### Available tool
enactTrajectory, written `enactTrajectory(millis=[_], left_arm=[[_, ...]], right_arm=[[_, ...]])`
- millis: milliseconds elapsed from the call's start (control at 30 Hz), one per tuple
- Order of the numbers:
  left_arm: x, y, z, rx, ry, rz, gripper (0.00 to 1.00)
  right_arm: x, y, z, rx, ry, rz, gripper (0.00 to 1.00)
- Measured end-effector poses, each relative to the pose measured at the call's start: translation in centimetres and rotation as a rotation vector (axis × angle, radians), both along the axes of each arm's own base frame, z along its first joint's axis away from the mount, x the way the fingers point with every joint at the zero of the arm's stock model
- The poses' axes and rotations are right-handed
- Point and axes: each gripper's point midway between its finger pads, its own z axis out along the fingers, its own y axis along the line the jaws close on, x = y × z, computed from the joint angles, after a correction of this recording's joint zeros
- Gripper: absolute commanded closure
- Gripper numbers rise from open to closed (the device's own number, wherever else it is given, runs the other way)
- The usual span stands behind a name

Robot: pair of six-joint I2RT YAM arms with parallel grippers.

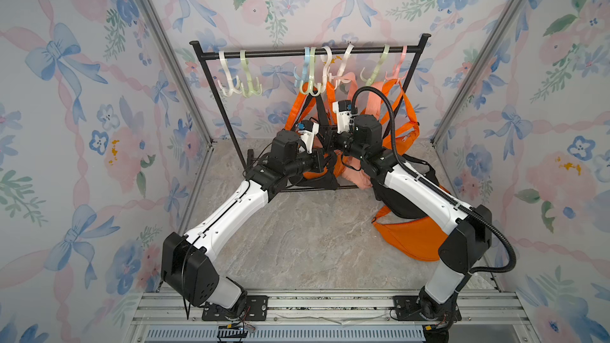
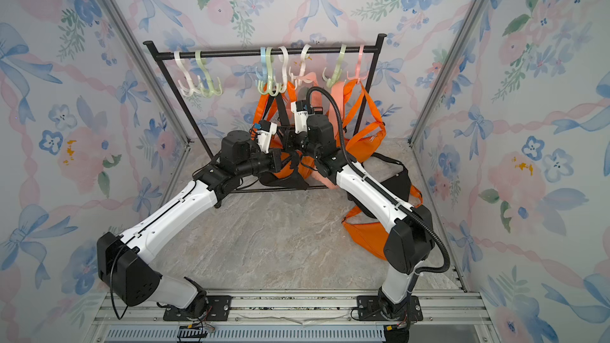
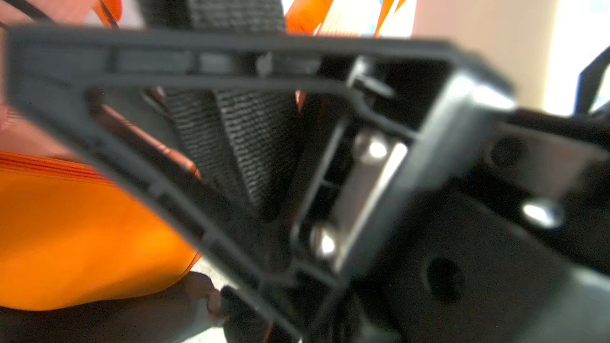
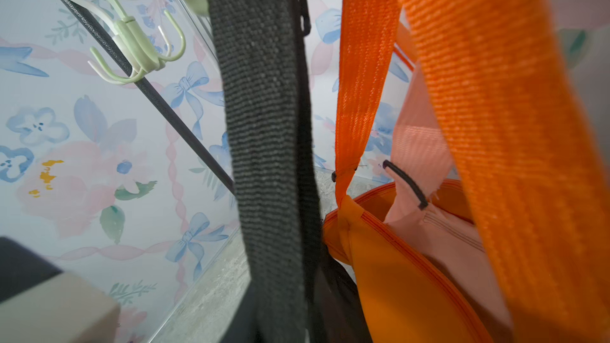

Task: Take the bag off the hook
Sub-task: Adjust the bag at the hook.

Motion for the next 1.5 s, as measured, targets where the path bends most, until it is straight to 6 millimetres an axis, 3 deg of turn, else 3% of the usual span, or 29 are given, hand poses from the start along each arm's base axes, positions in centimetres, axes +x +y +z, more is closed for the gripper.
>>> enactTrajectory(millis=[100,167,200,400,467,533,633,800,900,1000,1233,1333,1400,1500], left_arm=[[-0.2,0.8,0.3,0.003,-0.015,0.026,0.21],[-0.5,2.1,0.8,0.007,-0.037,0.073,0.05],[-0.6,3.4,1.4,0.009,-0.055,0.121,0.02],[-0.6,12.2,5.0,0.015,-0.180,0.464,0.02],[-0.1,14.2,5.2,0.030,-0.194,0.554,0.02],[0.6,14.8,4.3,0.054,-0.181,0.598,0.02],[2.3,14.3,1.4,0.108,-0.128,0.603,0.02],[5.2,11.8,-5.0,0.195,-0.009,0.535,0.02],[6.5,10.3,-6.8,0.199,0.023,0.485,0.02],[7.4,8.7,-6.6,0.169,0.018,0.432,0.02],[7.8,5.4,-4.0,0.082,-0.050,0.325,0.02],[8.6,4.3,-4.2,0.076,-0.051,0.302,0.03],[9.2,3.8,-5.0,0.081,-0.035,0.294,0.16],[9.9,3.3,-6.0,0.087,-0.017,0.283,0.59]], right_arm=[[0.1,-0.4,0.2,0.008,0.004,0.007,1.00],[0.0,-0.9,0.3,0.010,0.007,0.007,1.00],[0.0,-1.3,0.2,0.008,0.010,0.001,1.00],[-0.7,-6.4,2.5,0.002,-0.009,-0.085,1.00],[-1.2,-8.1,3.8,0.012,-0.034,-0.113,1.00],[-1.6,-9.3,4.9,0.022,-0.055,-0.133,1.00],[-1.7,-10.2,5.6,0.027,-0.064,-0.148,1.00],[-1.3,-10.9,4.5,0.004,-0.027,-0.164,1.00],[-1.0,-11.5,4.3,-0.001,-0.019,-0.178,1.00],[-0.8,-12.0,4.1,-0.005,-0.013,-0.190,1.00],[-0.4,-12.6,3.2,-0.014,0.003,-0.200,1.00],[-0.3,-12.7,3.0,-0.015,0.008,-0.202,1.00],[-0.3,-12.8,2.9,-0.016,0.010,-0.203,1.00],[-0.3,-12.8,2.9,-0.015,0.011,-0.199,1.00]])
